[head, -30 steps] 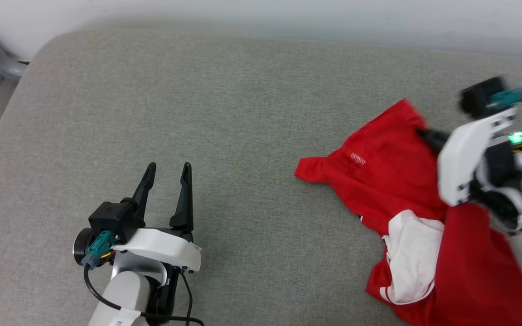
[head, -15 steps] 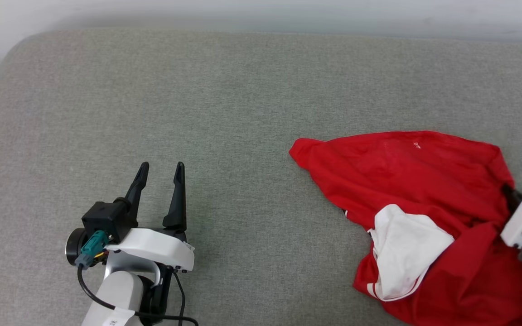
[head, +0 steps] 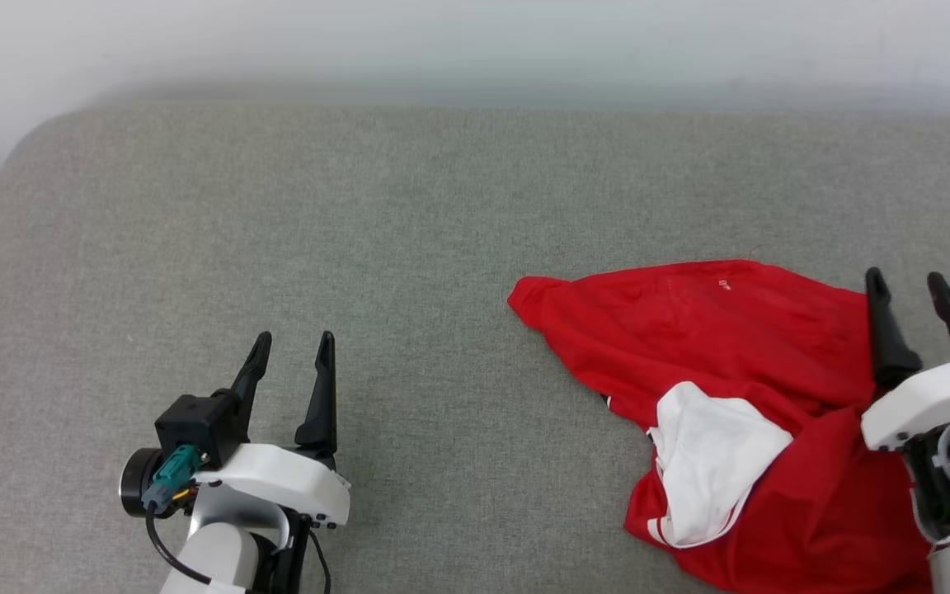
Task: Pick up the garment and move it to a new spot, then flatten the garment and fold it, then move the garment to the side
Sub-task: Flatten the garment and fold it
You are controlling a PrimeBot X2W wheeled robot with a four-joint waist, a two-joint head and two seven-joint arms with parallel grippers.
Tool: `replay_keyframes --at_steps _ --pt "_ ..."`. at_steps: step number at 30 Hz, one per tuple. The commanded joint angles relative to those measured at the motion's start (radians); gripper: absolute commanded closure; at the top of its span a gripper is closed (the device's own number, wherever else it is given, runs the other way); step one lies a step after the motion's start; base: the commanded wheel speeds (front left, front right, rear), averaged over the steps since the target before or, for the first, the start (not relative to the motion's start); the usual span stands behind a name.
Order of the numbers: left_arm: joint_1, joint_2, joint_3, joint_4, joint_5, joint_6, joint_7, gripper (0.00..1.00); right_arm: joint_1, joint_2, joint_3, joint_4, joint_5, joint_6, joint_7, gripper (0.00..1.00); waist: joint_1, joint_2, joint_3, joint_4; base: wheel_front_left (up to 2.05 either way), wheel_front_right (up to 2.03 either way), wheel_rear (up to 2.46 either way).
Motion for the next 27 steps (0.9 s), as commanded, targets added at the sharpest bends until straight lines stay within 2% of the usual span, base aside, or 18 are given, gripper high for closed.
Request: replay_keyframes --at_steps 1,7,14,17,27 --pt "0.008 0.004 -0.001 -0.002 -0.001 0.003 0.002 0.0 0.019 0.01 0.005 -0.014 -0.016 0.0 -0.015 0.0 0.0 0.0 -0.017 -0.005 0.0 0.0 0.0" --pt "0.039 0.011 -0.007 -0.01 -0.006 0.01 0.02 0.0 0.111 0.05 0.056 -0.14 -0.089 0.0 -0.079 0.0 0.0 0.0 -0.068 -0.015 0.0 0.0 0.0" --pt "0.063 0.023 -0.018 -0.023 0.0 0.021 0.048 0.0 0.26 0.097 0.09 -0.31 -0.135 0.0 -0.048 0.0 0.0 0.0 -0.115 -0.034 0.0 0.0 0.0" --pt "0.07 0.027 -0.035 -0.033 -0.006 0.007 0.078 0.0 0.328 0.112 0.1 -0.374 -0.135 0.0 -0.018 0.0 0.0 0.0 -0.136 -0.05 0.0 0.0 0.0" --pt "0.029 0.005 -0.178 -0.144 -0.082 -0.082 0.394 0.0 0.437 0.135 0.096 -0.509 -0.122 0.0 0.064 0.0 0.0 0.0 -0.132 -0.126 0.0 0.0 0.0"
